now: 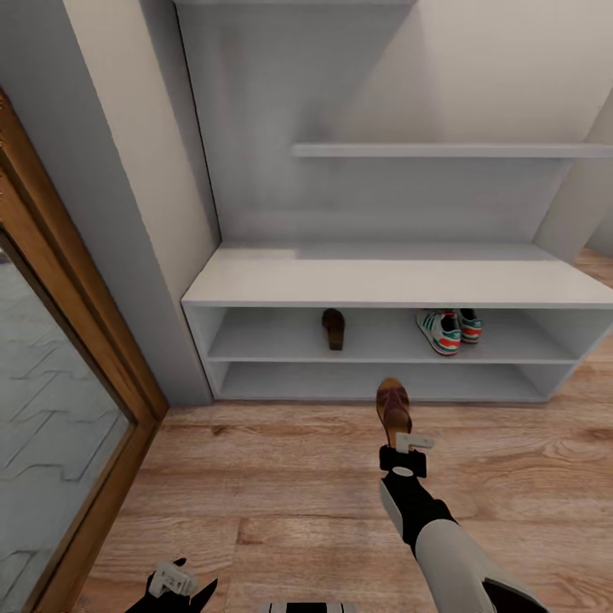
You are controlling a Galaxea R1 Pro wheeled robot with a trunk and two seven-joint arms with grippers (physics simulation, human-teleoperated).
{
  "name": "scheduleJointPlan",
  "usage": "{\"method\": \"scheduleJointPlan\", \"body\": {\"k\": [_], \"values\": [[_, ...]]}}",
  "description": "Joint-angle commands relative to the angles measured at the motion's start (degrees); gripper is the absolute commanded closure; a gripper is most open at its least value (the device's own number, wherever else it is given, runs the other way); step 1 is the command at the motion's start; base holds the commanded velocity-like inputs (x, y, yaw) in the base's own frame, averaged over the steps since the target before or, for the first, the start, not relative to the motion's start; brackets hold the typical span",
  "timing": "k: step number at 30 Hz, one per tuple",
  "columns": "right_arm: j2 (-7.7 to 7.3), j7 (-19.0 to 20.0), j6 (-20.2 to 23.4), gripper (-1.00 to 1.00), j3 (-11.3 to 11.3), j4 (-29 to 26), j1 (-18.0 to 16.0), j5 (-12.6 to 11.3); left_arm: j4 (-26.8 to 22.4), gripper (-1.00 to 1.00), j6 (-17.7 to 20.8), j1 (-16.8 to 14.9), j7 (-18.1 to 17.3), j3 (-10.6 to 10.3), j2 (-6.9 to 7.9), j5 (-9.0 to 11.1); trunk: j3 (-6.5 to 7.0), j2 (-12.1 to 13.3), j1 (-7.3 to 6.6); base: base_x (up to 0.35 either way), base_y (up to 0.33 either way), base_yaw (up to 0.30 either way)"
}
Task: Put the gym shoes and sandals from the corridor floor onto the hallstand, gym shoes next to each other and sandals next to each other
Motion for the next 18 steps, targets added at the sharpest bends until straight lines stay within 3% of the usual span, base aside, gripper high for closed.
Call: {"method": "scheduleJointPlan", "body": {"k": [1, 8, 18], "values": [[0.06, 0.0, 0.0, 1.0, -0.3, 0.0, 0.0, 0.5, 0.0, -1.0, -0.3, 0.0, -0.9, 0.5, 0.02, -0.6, -0.09, 0.0, -0.01, 0.0, 0.0, 0.123], [0.06, 0.0, -0.1, 1.0, -0.3, 0.2, 0.0, 0.5, 0.0, -1.0, -0.2, -0.1, -3.1, 0.5, 0.39, -0.4, -0.48, 0.0, -0.01, 0.0, 0.0, 0.161], [0.06, 0.0, -1.0, 1.0, -0.3, 0.9, 0.0, 0.5, 0.0, -1.0, 0.1, 0.0, -3.4, 0.4, 0.29, -0.5, -1.09, 0.0, -0.01, 0.0, 0.0, 0.183]]}}
